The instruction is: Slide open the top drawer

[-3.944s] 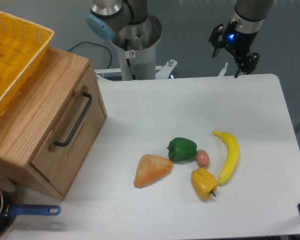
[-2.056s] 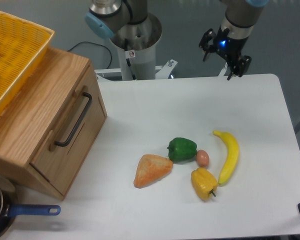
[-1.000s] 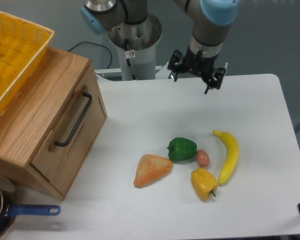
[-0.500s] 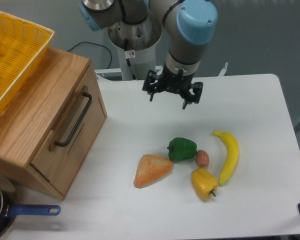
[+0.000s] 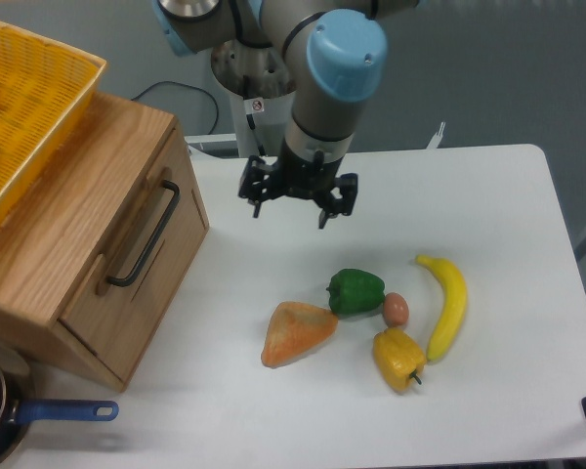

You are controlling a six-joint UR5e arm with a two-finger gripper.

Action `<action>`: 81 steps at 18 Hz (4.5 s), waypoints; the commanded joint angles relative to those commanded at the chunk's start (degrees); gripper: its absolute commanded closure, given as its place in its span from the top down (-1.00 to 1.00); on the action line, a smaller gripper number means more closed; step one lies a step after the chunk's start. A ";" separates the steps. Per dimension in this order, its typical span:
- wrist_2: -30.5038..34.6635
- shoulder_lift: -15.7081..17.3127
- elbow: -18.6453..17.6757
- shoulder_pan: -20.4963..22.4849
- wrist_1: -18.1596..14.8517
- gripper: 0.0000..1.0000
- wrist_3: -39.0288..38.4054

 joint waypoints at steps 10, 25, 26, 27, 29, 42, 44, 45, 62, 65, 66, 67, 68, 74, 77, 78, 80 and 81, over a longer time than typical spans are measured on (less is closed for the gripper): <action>-2.73 -0.09 0.62 -4.13 0.00 1.00 -3.96; -2.73 -0.79 0.44 -8.87 0.00 1.00 -7.65; -2.73 -1.05 0.44 -8.88 0.00 1.00 -7.65; -2.73 -1.14 0.35 -9.05 -0.09 1.00 -7.65; -2.73 -1.41 0.18 -9.93 -0.09 1.00 -7.83; -2.73 -1.32 0.35 -10.28 -0.09 1.00 -7.74; -2.73 -1.41 0.35 -10.28 -0.09 1.00 -7.74; -2.73 -1.32 0.35 -10.28 -0.09 1.00 -7.74; -2.38 -1.93 0.18 -10.37 0.00 1.00 -7.48; -2.29 -2.20 0.00 -10.37 0.09 1.00 -7.22; -2.21 -2.37 0.00 -10.37 0.09 1.00 -7.21; -2.21 -2.46 0.00 -10.37 0.17 1.00 -7.13; -2.21 -2.46 0.00 -10.37 0.18 1.00 -7.13; -2.12 -2.55 0.18 -9.76 0.18 1.00 -6.86; -1.51 -2.46 0.26 -9.14 0.18 1.00 -6.60; -1.33 -2.46 0.35 -9.05 0.26 1.00 -6.69; -1.33 -2.55 0.35 -8.79 0.26 1.00 -6.60; -1.33 -2.55 0.35 -8.53 0.26 1.00 -6.60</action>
